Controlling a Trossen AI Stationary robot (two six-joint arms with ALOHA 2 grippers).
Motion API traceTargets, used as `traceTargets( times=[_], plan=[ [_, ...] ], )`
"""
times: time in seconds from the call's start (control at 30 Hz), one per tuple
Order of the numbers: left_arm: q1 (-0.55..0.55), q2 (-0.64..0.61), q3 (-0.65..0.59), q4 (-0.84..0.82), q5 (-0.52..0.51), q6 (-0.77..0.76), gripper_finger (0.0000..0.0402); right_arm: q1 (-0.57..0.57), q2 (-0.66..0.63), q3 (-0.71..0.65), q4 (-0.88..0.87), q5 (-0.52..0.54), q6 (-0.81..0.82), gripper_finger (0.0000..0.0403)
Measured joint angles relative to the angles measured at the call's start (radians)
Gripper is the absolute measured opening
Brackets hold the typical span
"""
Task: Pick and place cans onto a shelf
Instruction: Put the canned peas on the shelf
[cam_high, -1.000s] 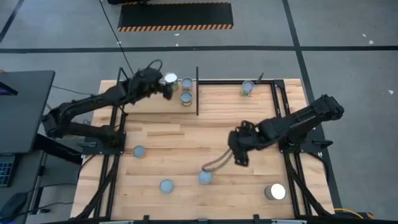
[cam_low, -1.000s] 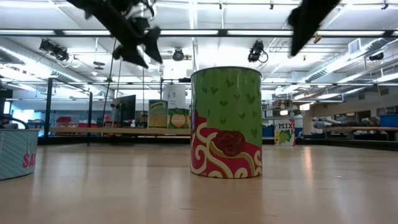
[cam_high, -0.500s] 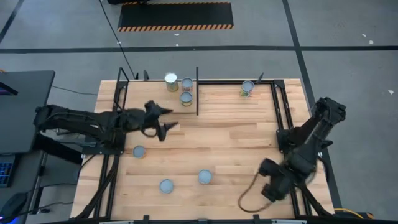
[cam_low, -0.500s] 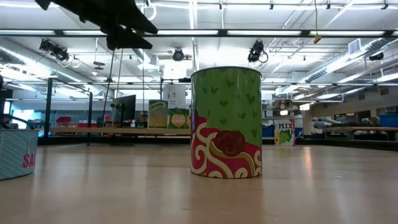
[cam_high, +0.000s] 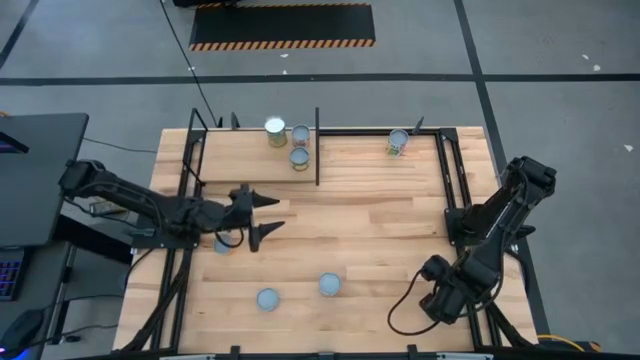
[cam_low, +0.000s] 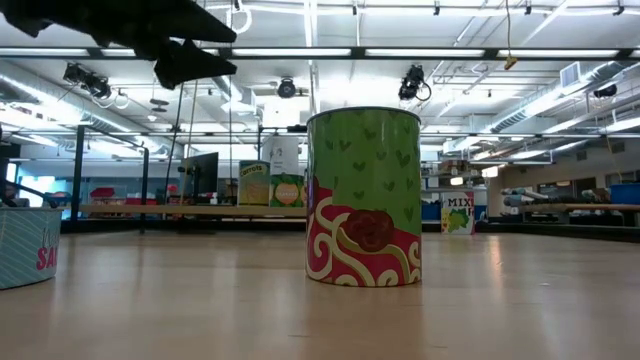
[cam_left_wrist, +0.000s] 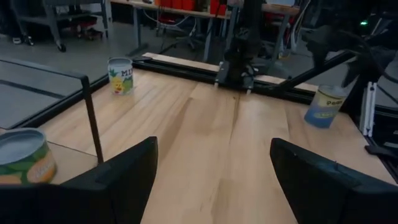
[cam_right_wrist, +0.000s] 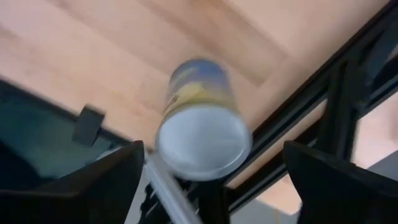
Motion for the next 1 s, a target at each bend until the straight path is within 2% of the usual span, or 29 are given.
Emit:
traceTargets(
  times=[0.23, 0.5, 0.63, 0.8, 1.0],
  plan=[
    [0.000, 0.000, -0.059, 0.076, -0.004, -0.013, 0.0313, 0.002, 0.000, -0.060, 0.087, 0.006, 0.019, 0.0392],
    [0.000, 0.000, -0.064, 0.084, -0.004, -0.013, 0.0313, 0.002, 0.000, -0.061, 0.086, -0.003, -0.035, 0.0390],
    [0.000, 0.000, -0.064, 0.083, -0.004, -0.013, 0.0313, 0.002, 0.000, -0.060, 0.102, 0.044, -0.063, 0.0376],
    [0.000, 0.000, -0.064, 0.080, -0.004, -0.011, 0.0314, 0.005, 0.000, -0.060, 0.100, 0.000, -0.047, 0.0352],
    [0.000, 0.000, -0.064, 0.063, -0.004, -0.012, 0.0314, 0.049, 0.000, -0.060, 0.099, 0.003, 0.052, 0.0381]
  ],
)
